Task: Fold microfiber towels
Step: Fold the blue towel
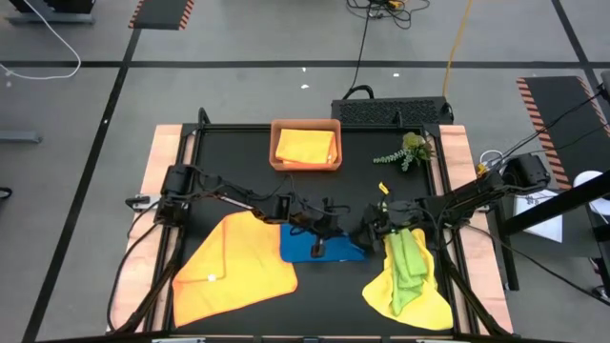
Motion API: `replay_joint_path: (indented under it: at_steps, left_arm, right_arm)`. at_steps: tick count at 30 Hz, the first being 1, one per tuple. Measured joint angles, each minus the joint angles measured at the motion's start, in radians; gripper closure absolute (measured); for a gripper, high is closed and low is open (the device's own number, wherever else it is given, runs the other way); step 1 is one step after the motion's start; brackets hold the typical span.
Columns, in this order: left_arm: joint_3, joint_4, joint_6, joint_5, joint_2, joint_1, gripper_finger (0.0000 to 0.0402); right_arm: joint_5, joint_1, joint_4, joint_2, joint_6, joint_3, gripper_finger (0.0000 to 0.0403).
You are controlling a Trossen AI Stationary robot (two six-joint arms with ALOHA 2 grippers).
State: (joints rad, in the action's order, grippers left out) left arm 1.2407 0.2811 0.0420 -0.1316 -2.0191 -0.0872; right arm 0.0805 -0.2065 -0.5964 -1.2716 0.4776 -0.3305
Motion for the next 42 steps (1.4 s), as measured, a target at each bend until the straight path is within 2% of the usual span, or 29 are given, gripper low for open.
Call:
replay_joint_path:
  at_steps: [6, 10, 14, 20, 27, 35, 42]
  left_arm:
    - [0.0, -0.018, 0.007, 0.004, 0.009, -0.001, 0.0396]
    - [0.0, -0.028, 0.007, 0.033, 0.012, -0.001, 0.0397]
    - [0.0, -0.025, 0.007, 0.043, 0.012, -0.001, 0.0395]
    - [0.0, -0.026, 0.005, 0.054, 0.012, 0.0, 0.0398]
    - [0.0, -0.026, 0.002, 0.081, 0.012, 0.001, 0.0398]
    - [0.0, -0.028, 0.002, 0.081, 0.012, 0.002, 0.0398]
    - [0.0, -0.044, 0.002, 0.112, 0.012, 0.004, 0.0397]
  right_arm:
    - [-0.006, -0.029, 0.131, 0.0, 0.027, 0.001, 0.0226]
    - [-0.027, -0.073, 0.157, 0.0, 0.018, 0.001, 0.0199]
    - [-0.105, -0.141, 0.168, 0.0, -0.008, 0.001, 0.0198]
    - [-0.245, -0.241, 0.171, -0.001, -0.007, 0.001, 0.0216]
    - [-0.396, -0.307, 0.16, -0.074, 0.037, 0.001, 0.0224]
    - [-0.418, -0.334, 0.029, -0.198, 0.06, 0.001, 0.0225]
    - [-0.394, -0.366, 0.009, -0.156, 0.059, 0.001, 0.0225]
